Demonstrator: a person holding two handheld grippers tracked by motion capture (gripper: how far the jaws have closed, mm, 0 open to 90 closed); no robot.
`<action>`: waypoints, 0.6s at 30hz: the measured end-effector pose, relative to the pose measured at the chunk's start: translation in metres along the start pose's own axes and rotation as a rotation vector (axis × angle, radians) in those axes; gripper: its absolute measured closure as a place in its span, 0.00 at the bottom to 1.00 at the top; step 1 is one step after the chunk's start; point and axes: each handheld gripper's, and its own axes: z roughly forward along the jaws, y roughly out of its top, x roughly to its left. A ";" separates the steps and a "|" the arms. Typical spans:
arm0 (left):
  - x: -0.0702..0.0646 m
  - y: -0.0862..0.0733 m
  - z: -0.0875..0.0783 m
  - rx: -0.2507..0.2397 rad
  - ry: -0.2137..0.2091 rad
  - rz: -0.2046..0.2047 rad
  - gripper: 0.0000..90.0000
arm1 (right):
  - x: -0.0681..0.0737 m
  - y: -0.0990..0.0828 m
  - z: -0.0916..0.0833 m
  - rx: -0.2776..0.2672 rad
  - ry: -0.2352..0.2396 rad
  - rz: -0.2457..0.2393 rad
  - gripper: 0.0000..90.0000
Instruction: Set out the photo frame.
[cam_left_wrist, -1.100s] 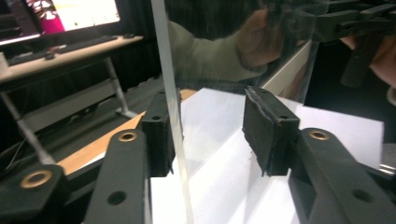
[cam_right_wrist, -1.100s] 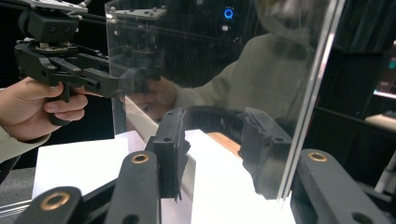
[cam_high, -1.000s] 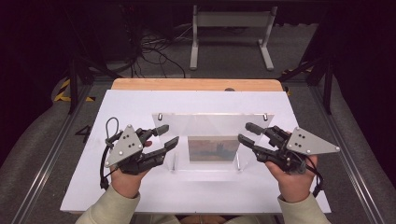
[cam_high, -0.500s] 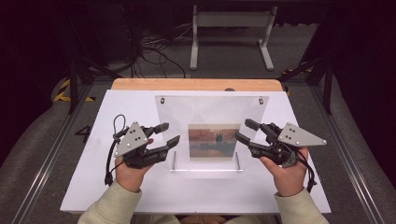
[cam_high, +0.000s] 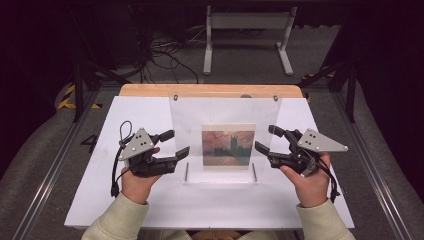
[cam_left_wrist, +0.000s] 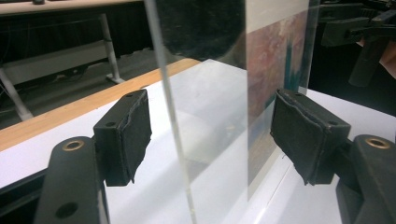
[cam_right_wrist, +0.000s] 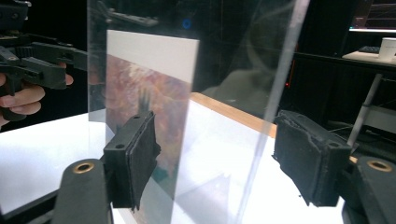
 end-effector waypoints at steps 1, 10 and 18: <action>0.001 0.000 -0.002 -0.003 0.001 -0.003 0.32 | -0.001 0.000 -0.001 0.000 -0.001 -0.002 0.32; 0.008 -0.005 -0.020 0.011 -0.003 -0.027 0.25 | -0.006 0.006 -0.022 0.008 -0.008 0.005 0.28; 0.022 -0.027 -0.039 0.037 0.035 -0.079 0.20 | -0.015 -0.007 -0.040 0.059 -0.021 0.033 0.26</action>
